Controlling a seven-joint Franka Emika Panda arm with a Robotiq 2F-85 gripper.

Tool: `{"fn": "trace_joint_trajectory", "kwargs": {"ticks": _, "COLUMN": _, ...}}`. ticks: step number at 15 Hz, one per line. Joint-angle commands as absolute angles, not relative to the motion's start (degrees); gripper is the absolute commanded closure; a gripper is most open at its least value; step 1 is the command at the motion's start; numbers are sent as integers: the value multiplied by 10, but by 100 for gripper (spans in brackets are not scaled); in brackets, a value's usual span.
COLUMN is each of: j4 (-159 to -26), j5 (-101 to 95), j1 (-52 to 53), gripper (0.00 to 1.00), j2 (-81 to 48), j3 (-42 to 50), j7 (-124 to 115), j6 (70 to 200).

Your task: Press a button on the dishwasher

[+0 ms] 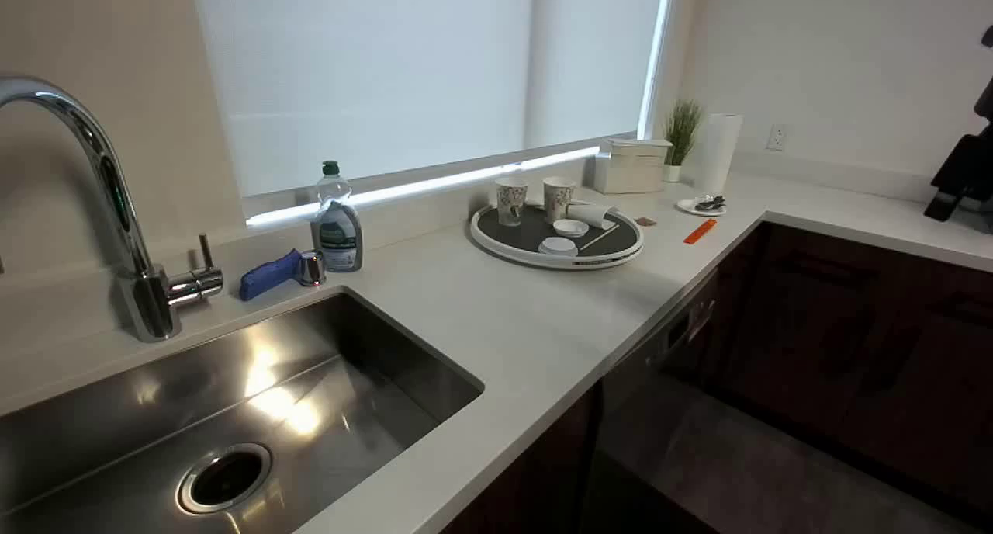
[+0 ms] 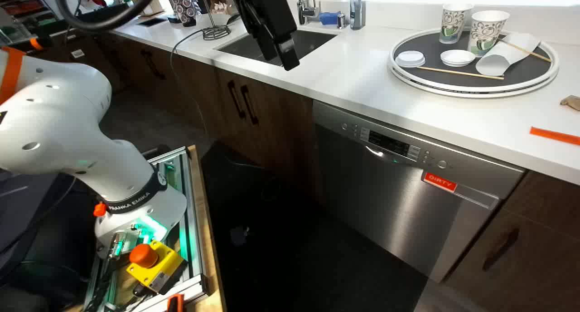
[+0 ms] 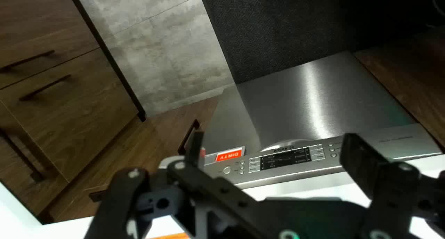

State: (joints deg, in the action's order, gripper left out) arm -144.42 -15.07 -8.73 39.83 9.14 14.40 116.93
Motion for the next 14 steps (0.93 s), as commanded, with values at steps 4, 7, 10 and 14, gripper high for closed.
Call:
{"fn": "trace_joint_trajectory", "kwargs": {"ticks": 4, "j4": -1443, "j5": -153, "j1": -83, "gripper": 0, "j2": 398, "j3": 94, "j7": 142, "j6": 1167}}
{"fn": "trace_joint_trajectory", "kwargs": {"ticks": 7, "j4": -1443, "j5": -153, "j1": -83, "gripper": 0, "j2": 398, "j3": 94, "j7": 142, "j6": 1167}}
{"fn": "trace_joint_trajectory", "kwargs": {"ticks": 10, "j4": -1455, "j5": -148, "j1": -74, "gripper": 0, "j2": 365, "j3": 106, "j7": 151, "j6": 1216}}
{"fn": "trace_joint_trajectory", "kwargs": {"ticks": 14, "j4": -1498, "j5": -78, "j1": -16, "gripper": 0, "j2": 300, "j3": 153, "j7": 226, "j6": 1392}}
